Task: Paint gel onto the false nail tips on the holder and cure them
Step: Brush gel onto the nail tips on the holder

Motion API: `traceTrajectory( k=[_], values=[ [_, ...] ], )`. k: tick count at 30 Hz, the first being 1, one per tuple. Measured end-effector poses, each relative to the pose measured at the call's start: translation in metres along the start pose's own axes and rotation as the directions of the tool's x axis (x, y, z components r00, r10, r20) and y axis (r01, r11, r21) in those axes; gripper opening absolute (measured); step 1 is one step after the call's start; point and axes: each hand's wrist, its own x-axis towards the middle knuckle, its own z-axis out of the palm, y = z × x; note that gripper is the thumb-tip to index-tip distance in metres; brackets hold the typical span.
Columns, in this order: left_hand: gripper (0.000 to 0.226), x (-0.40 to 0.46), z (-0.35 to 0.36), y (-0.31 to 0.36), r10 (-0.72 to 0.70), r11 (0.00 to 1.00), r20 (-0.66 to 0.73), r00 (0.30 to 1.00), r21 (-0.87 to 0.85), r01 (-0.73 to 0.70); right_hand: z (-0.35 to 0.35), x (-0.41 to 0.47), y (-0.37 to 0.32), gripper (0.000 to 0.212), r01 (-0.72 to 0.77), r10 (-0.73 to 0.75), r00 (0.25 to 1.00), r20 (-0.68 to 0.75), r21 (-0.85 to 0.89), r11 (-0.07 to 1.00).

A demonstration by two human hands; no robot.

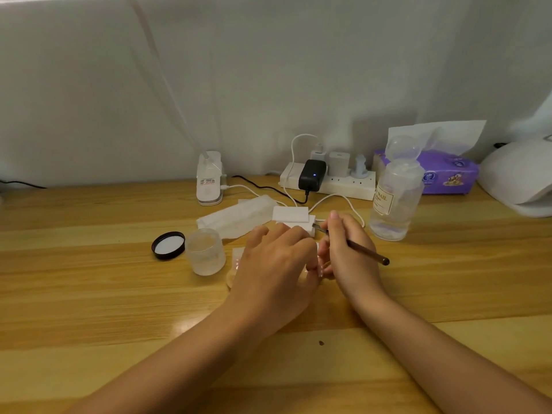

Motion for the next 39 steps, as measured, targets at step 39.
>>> traceTrajectory(
  k=[39],
  values=[
    [0.028,-0.07,-0.027,-0.073,-0.469,0.577,0.117,0.875,-0.71,0.404,0.104,0.028,-0.068,0.036,0.517,-0.35,0.801,0.485,-0.265,0.814]
  ],
)
